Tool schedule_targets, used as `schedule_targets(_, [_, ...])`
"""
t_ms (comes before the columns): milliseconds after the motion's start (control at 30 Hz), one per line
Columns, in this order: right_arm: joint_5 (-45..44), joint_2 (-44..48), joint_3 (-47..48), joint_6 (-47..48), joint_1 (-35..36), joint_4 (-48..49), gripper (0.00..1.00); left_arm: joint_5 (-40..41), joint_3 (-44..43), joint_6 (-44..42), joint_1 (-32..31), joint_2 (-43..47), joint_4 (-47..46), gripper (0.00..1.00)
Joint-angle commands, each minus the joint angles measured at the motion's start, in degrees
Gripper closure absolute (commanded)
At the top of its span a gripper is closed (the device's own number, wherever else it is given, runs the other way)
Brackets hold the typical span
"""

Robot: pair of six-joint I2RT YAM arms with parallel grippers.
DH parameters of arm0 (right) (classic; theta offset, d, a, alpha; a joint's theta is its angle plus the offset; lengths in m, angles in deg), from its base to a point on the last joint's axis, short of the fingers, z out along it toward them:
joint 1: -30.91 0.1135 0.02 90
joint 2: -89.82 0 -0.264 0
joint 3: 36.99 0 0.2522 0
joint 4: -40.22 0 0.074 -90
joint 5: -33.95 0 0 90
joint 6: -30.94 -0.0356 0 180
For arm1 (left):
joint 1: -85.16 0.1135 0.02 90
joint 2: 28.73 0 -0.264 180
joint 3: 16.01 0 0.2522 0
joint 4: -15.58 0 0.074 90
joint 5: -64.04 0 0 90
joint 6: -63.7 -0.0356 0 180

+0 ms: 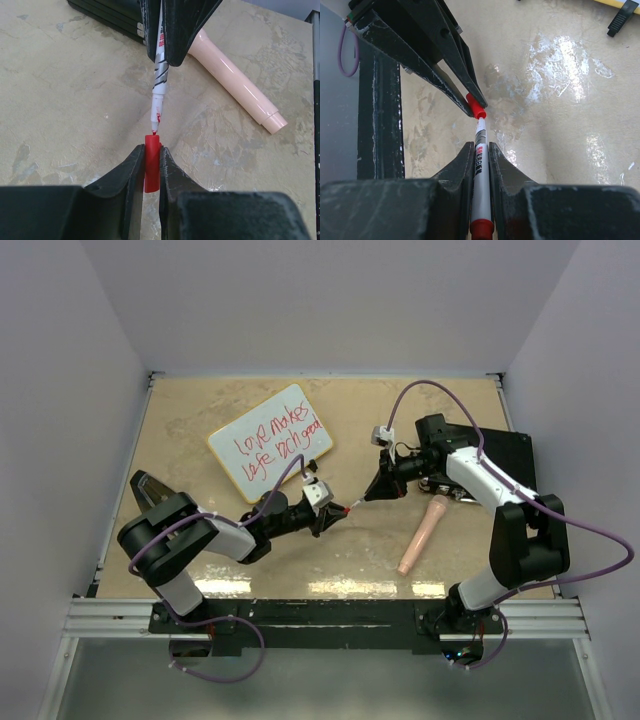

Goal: Write a sentence on the whiteboard
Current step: Close the whiteboard marker at the center of the board.

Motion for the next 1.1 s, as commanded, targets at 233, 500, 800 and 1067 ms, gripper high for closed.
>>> schedule_targets(233, [2.77,-0.28,0.18,-0.07,-0.05,0.24,1.00,-1.89,0.34,2.32,0.53,-0.03,-7.46,1.00])
schedule_targets(500, [4.00,-0.72,0.27,0.46,0.04,-0.55,1.00,-3.03,-0.98,3.81,0.44,-1.17,-8.77,1.00])
schedule_targets(800, [5.06,-2.13,0.71,3.01,0.04,-3.01,1.00,-0.40,-1.59,9.44,0.44,-3.81,-19.67,1.00])
schedule_targets(1067, [3.04,-2.31,0.54,3.10,0.65,-2.66,1.00,-1.80,-7.56,4.00,0.44,-3.20,-13.89,1.00])
